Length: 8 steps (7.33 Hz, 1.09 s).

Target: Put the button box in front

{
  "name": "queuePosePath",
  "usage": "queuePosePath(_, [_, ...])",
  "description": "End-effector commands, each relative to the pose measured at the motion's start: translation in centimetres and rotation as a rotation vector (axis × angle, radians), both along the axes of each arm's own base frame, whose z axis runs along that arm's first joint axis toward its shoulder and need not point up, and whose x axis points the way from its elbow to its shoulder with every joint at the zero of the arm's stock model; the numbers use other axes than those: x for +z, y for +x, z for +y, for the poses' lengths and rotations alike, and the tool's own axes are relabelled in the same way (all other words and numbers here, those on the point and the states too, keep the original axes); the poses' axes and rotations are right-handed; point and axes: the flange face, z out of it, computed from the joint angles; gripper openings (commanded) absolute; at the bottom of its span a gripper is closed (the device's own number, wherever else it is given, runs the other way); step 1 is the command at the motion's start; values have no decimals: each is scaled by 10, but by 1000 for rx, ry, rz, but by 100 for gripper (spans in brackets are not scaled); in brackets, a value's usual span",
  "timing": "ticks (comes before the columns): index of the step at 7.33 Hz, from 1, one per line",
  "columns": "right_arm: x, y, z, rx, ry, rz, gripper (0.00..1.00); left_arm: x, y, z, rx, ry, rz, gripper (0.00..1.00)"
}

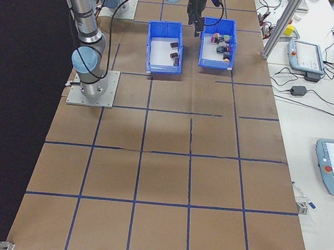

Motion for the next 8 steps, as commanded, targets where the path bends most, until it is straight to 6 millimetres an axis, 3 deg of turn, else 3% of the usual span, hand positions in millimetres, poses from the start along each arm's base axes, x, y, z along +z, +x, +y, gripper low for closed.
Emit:
queuePosePath(1, [4, -18, -6, -262, 20, -39, 100, 1, 0, 1, 1, 0, -1, 99])
queuePosePath(8, [-3, -18, -3, -324, 56, -31, 100, 2, 0, 2, 1, 0, -4, 99])
